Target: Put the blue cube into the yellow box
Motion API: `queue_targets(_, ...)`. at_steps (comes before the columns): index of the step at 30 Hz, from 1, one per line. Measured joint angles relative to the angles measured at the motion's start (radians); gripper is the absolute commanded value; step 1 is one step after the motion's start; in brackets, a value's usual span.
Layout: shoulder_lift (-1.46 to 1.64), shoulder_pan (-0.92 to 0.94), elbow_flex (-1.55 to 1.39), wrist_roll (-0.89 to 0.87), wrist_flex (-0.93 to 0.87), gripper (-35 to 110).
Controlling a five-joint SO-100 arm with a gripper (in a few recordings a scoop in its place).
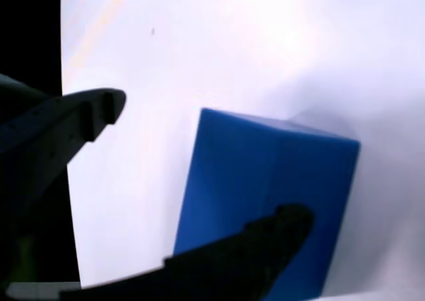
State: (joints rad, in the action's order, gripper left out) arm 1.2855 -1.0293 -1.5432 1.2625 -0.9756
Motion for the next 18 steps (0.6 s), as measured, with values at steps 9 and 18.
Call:
queue_targets(9,-0.075,-0.011,0.008,-0.003,0.018,45)
queue_targets(18,-0.146,-0.011,0.041,-0.02,0.055,37)
